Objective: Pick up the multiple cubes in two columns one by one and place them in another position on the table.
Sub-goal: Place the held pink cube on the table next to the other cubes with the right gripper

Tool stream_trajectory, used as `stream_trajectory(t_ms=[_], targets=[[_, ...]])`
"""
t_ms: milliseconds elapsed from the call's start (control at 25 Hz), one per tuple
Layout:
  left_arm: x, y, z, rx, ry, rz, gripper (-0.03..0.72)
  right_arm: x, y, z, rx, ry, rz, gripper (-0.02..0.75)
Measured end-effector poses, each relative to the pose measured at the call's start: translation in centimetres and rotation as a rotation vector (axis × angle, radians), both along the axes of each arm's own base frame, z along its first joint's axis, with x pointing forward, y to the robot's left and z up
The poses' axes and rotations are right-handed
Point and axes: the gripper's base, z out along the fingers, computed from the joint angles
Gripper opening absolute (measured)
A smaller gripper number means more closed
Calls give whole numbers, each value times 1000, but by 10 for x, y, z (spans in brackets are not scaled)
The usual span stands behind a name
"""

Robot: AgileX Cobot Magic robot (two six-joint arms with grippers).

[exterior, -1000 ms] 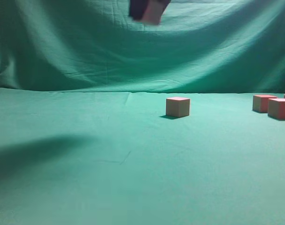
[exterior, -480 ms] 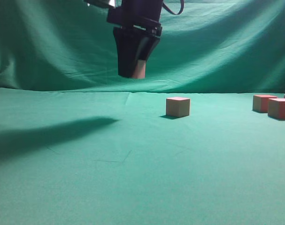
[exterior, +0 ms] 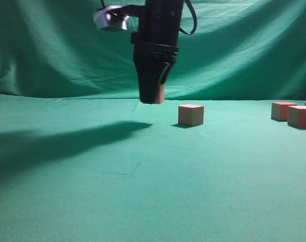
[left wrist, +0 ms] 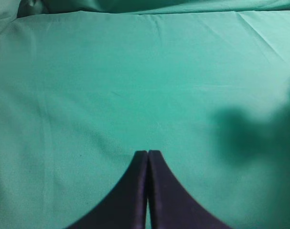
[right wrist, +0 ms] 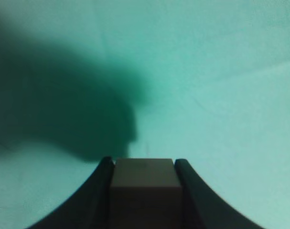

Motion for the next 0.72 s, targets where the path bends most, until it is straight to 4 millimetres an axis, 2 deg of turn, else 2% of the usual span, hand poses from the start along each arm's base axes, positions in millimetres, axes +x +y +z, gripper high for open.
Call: stream_trajectory(t_ms=[200, 280, 440, 720], targets=[[0, 0, 0, 0, 0, 0, 0, 18, -21, -5, -1, -2, -56, 266], [0, 0, 0, 0, 0, 0, 0, 21, -23, -5, 12, -16, -64, 266], [0, 0, 0, 0, 0, 0, 0, 23, -21, -7, 34, -25, -47, 266], [0, 0, 0, 0, 0, 0, 0, 23, -14, -22, 82, 16, -41, 266]])
